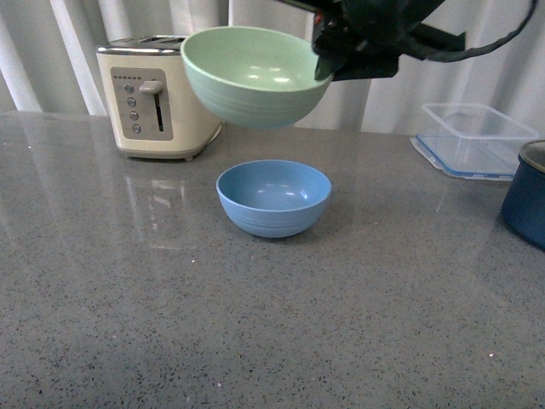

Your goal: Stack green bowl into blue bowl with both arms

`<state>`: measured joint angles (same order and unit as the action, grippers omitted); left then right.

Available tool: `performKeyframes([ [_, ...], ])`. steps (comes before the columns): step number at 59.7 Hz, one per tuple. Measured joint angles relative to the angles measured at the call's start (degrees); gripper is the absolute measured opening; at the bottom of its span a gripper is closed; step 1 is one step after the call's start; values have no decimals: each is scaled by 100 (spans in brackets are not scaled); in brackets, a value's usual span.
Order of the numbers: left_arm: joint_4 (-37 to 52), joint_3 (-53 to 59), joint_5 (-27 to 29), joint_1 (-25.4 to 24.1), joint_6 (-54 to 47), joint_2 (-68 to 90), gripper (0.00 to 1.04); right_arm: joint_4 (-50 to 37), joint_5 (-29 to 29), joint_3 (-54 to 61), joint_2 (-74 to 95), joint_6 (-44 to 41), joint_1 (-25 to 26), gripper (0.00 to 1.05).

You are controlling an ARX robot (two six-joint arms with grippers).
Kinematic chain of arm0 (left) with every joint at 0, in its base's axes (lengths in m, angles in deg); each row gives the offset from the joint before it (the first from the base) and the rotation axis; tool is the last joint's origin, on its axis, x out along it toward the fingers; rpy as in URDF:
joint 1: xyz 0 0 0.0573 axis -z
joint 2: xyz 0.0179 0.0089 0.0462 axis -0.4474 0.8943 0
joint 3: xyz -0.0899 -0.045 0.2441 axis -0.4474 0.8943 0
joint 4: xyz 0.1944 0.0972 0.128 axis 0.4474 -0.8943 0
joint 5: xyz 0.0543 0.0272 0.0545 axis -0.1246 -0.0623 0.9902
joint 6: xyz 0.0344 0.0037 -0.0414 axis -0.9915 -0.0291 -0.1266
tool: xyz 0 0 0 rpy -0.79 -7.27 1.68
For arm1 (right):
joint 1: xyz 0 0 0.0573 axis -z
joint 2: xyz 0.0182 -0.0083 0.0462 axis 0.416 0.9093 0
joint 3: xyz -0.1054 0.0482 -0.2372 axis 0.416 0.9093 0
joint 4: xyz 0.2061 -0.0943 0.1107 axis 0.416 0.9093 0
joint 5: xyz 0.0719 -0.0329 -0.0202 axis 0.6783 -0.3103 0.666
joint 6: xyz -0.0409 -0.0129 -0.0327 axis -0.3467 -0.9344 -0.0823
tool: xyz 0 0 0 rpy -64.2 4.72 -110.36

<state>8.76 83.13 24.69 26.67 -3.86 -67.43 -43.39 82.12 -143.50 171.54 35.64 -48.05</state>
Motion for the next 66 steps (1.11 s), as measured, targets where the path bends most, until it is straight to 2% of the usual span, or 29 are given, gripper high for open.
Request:
performKeyframes([
  [9, 0, 0, 0, 0, 0, 0, 98, 66, -205, -186, 481, -31, -125, 1],
  [29, 0, 0, 0, 0, 0, 0, 98, 90, -483, -291, 1084, -127, -37, 1],
  [46, 0, 0, 0, 0, 0, 0, 98, -144, -479, -219, 863, -153, 44, 41],
  [54, 0, 0, 0, 0, 0, 0, 98, -400, -256, 101, 332, -155, 101, 61],
  [62, 0, 0, 0, 0, 0, 0, 98, -1163, 184, 892, -640, -236, 173, 82],
  [66, 0, 0, 0, 0, 0, 0, 98, -2057, 365, 1910, -1609, -398, 251, 97],
])
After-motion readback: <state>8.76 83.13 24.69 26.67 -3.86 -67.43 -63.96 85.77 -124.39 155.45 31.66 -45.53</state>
